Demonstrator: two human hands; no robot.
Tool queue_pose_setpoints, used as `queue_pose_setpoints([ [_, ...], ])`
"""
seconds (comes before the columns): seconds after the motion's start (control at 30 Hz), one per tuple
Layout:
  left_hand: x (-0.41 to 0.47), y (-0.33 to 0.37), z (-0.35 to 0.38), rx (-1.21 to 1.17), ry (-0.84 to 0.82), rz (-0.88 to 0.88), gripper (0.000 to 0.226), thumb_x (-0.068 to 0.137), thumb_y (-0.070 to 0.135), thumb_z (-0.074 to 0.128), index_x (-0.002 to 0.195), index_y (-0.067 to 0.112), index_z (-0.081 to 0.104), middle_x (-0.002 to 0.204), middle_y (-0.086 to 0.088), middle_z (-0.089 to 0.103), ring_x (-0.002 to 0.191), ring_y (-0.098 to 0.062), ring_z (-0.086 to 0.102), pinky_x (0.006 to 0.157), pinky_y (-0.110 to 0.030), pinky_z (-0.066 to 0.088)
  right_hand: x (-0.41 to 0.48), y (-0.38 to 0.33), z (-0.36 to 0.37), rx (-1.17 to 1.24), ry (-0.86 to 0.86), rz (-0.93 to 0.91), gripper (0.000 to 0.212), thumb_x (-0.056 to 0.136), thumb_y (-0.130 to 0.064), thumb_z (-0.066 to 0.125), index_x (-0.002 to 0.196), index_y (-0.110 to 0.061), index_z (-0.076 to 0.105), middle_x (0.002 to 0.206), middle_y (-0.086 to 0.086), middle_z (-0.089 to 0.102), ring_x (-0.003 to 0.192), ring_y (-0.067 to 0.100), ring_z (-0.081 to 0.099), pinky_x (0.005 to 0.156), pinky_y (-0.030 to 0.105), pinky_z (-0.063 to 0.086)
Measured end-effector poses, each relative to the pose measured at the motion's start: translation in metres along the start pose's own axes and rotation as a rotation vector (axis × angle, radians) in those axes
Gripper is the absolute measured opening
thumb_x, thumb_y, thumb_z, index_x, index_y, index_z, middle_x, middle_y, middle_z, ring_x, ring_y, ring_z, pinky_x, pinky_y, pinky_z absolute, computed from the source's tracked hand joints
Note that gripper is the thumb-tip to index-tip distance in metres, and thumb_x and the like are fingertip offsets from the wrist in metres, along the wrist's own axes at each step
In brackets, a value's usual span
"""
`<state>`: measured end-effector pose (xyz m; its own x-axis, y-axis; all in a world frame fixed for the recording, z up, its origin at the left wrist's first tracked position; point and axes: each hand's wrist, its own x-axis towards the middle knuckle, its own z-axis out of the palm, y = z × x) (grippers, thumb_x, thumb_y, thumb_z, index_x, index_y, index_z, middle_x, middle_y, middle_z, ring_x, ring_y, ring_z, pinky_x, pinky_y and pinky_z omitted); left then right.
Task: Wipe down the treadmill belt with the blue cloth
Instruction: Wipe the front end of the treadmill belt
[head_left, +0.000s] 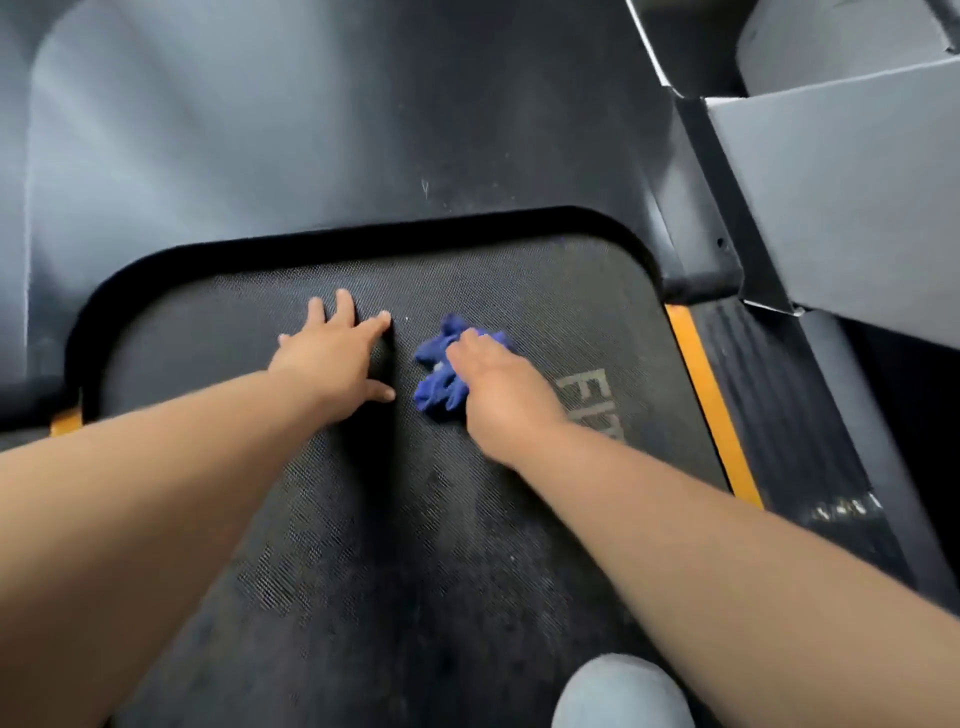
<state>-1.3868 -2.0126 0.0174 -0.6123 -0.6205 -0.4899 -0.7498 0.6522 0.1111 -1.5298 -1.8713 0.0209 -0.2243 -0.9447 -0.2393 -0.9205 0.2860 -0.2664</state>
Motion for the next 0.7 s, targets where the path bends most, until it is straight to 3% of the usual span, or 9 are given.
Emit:
queue_pose_setpoints([
  [0.1, -0.005, 0.004, -0.003, -0.022, -0.017, -0.031, 0.093, 0.076, 0.054, 0.070, 0.149, 0.033, 0.016, 0.156, -0.013, 0.001, 0.141, -0.039, 0.006, 0.103, -0.064, 0.032, -0.031, 0.000, 0.005, -0.021, -0.058, -0.173, 0.050, 0.083, -0.009, 0.047, 0.132, -0.017, 0.048, 0.142, 0.003, 0.044, 0.133, 0.022, 0.039, 0.104, 0.039, 0.038],
  [0.13, -0.008, 0.010, -0.005, -0.024, -0.039, -0.043, 0.090, 0.077, 0.053, 0.069, 0.149, 0.033, 0.017, 0.156, -0.014, 0.000, 0.141, -0.041, 0.006, 0.104, -0.063, 0.031, -0.033, 0.013, 0.003, -0.042, -0.021, -0.106, 0.046, 0.083, -0.011, 0.045, 0.129, -0.018, 0.050, 0.137, 0.004, 0.048, 0.129, 0.023, 0.044, 0.100, 0.039, 0.042],
  [0.2, -0.013, 0.028, -0.012, -0.046, -0.116, -0.056, 0.087, 0.078, 0.053, 0.068, 0.148, 0.032, 0.022, 0.156, -0.019, 0.001, 0.141, -0.045, 0.008, 0.106, -0.059, 0.031, -0.032, 0.045, -0.009, -0.088, -0.001, 0.229, 0.042, 0.081, -0.011, 0.051, 0.122, -0.018, 0.049, 0.125, 0.006, 0.050, 0.118, 0.026, 0.051, 0.088, 0.038, 0.048],
  [0.27, -0.019, 0.048, -0.012, -0.075, -0.192, -0.057, 0.087, 0.077, 0.054, 0.069, 0.148, 0.034, 0.022, 0.156, -0.021, -0.001, 0.140, -0.050, 0.007, 0.108, -0.059, 0.028, -0.037, 0.066, -0.020, -0.106, -0.065, 0.553, 0.056, 0.084, -0.008, 0.054, 0.137, -0.016, 0.037, 0.140, 0.007, 0.037, 0.129, 0.027, 0.038, 0.092, 0.039, 0.043],
  [0.3, -0.021, 0.054, -0.010, -0.072, -0.211, -0.055, 0.090, 0.078, 0.052, 0.070, 0.149, 0.034, 0.018, 0.156, -0.022, -0.005, 0.140, -0.051, 0.004, 0.107, -0.059, 0.028, -0.040, 0.065, -0.020, -0.082, -0.058, 0.594, 0.059, 0.085, -0.007, 0.052, 0.140, -0.015, 0.033, 0.144, 0.007, 0.032, 0.132, 0.027, 0.032, 0.095, 0.039, 0.040],
  [0.4, -0.027, 0.054, -0.001, -0.024, -0.183, -0.039, 0.095, 0.081, 0.046, 0.070, 0.151, 0.037, 0.006, 0.156, -0.018, -0.014, 0.141, -0.049, -0.003, 0.103, -0.059, 0.033, -0.052, 0.020, -0.001, -0.030, -0.006, 0.361, 0.047, 0.076, -0.003, 0.052, 0.121, -0.011, 0.042, 0.128, 0.008, 0.039, 0.119, 0.028, 0.039, 0.089, 0.033, 0.036],
  [0.5, -0.030, 0.050, 0.001, -0.054, -0.184, -0.035, 0.095, 0.083, 0.040, 0.069, 0.150, 0.039, 0.002, 0.156, -0.015, -0.018, 0.142, -0.046, -0.007, 0.103, -0.059, 0.033, -0.074, -0.019, 0.019, 0.000, -0.106, 0.103, 0.062, 0.083, -0.005, 0.047, 0.143, -0.011, 0.031, 0.151, 0.008, 0.025, 0.139, 0.027, 0.023, 0.110, 0.031, 0.024],
  [0.57, -0.030, 0.054, -0.001, -0.052, -0.207, -0.040, 0.094, 0.087, 0.029, 0.067, 0.150, 0.038, -0.002, 0.155, -0.016, -0.023, 0.141, -0.048, -0.011, 0.102, -0.059, 0.033, -0.077, -0.012, 0.016, -0.012, -0.137, 0.073, 0.065, 0.090, -0.008, 0.042, 0.151, -0.018, 0.020, 0.159, 0.001, 0.012, 0.146, 0.018, 0.010, 0.117, 0.030, 0.015],
  [0.7, -0.026, 0.056, 0.005, -0.060, -0.179, -0.052, 0.091, 0.090, 0.024, 0.064, 0.151, 0.034, -0.003, 0.154, -0.020, -0.024, 0.139, -0.051, -0.012, 0.103, -0.055, 0.034, -0.062, 0.033, 0.002, -0.052, 0.020, 0.228, 0.052, 0.089, -0.018, 0.045, 0.141, -0.024, 0.041, 0.149, 0.000, 0.035, 0.133, 0.026, 0.034, 0.104, 0.039, 0.038],
])
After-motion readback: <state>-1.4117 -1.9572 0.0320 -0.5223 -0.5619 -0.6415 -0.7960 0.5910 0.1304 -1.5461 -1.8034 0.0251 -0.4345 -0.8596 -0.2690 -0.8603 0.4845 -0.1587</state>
